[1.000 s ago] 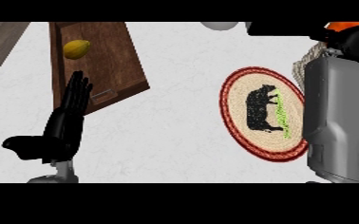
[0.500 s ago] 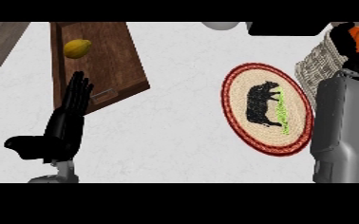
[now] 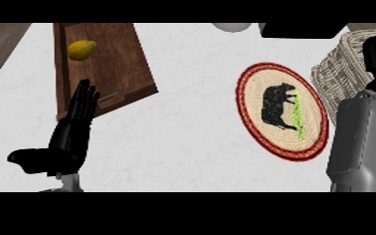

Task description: Pick the squash from the placemat and place it in the basket

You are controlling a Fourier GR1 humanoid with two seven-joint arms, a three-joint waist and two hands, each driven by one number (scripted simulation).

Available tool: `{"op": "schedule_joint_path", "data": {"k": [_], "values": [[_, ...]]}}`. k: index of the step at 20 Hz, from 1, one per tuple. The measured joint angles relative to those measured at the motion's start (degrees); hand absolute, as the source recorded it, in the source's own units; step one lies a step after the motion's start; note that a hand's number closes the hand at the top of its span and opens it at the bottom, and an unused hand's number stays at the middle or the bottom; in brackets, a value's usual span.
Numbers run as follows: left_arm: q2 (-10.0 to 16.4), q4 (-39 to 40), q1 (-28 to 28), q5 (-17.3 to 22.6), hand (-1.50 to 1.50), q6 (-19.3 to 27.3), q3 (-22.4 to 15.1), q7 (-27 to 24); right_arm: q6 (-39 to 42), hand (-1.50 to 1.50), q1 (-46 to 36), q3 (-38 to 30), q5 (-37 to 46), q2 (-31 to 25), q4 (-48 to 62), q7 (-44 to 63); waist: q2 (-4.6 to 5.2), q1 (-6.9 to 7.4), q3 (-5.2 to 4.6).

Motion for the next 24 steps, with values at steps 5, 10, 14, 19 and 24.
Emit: {"op": "schedule_joint_path", "data": {"k": [5, 10, 14, 19, 24], "values": [[0.3, 0.3, -0.6, 0.1, 0.00, -0.4, 0.4, 0.0, 0.1, -1.50, 0.5, -1.0, -2.9, -0.8, 0.3, -0.9, -0.04, 0.19, -0.35], [0.0, -0.9, -1.5, -0.1, 0.00, 0.2, 0.2, 1.9, -2.5, -1.50, 1.5, -0.4, -5.0, -1.3, -0.3, -2.3, -0.09, 0.33, -0.54], [0.2, -0.9, -0.7, 0.1, 0.00, -0.3, 0.5, 1.4, -5.3, -1.50, 3.4, 1.3, -4.0, -0.4, -3.9, -3.1, -0.04, 0.22, -0.32], [-0.1, -0.5, -1.3, -0.5, 0.00, 0.1, 0.3, 1.5, -7.9, -1.50, 5.2, 2.7, 0.8, -0.6, -7.5, -2.6, 0.15, 0.07, 0.11], [-0.7, -0.4, -2.1, -1.0, 0.00, 0.7, 0.1, 1.9, -5.9, -1.50, 8.1, 3.9, 6.7, 1.6, -16.1, -0.6, 0.24, -0.32, 0.58]]}}
